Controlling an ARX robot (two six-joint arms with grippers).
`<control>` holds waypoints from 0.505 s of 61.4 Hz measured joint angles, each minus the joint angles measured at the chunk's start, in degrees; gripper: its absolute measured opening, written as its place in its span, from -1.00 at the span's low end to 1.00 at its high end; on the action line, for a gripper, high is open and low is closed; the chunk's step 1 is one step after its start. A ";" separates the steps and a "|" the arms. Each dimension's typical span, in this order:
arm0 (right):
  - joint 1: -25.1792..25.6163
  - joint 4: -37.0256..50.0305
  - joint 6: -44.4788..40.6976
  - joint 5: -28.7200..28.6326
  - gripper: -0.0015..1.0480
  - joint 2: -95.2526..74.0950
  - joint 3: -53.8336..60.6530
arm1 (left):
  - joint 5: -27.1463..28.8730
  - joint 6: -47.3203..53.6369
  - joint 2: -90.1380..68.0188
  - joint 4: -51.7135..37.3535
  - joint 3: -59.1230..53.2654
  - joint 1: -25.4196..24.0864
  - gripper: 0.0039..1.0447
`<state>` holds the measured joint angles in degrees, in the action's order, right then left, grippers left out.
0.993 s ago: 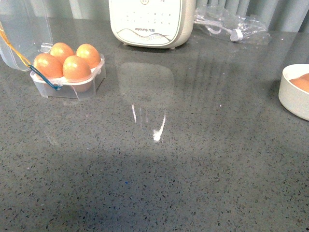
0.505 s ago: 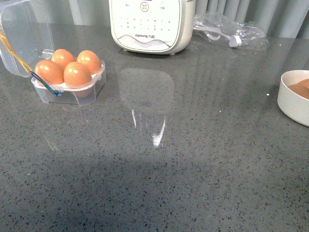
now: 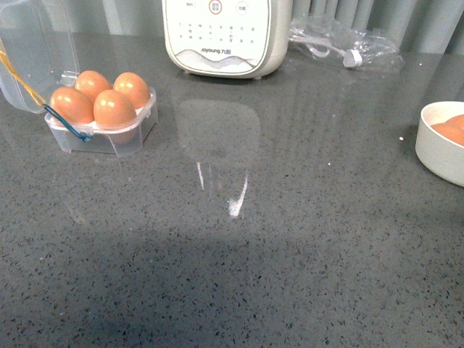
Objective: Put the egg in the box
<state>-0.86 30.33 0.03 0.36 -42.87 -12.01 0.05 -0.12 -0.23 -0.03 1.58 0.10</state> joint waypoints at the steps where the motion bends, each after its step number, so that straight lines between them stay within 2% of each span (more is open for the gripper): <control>1: 0.33 -0.02 0.00 0.00 -0.94 0.52 0.48 | 0.00 0.00 0.00 0.00 0.00 0.00 0.87; 31: 0.72 -4.66 -0.02 -0.26 -0.94 12.55 7.76 | 0.00 0.00 0.00 0.00 0.00 0.00 0.87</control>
<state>-0.14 25.67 0.01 0.10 -30.33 -4.25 0.05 -0.12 -0.23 -0.03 1.58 0.10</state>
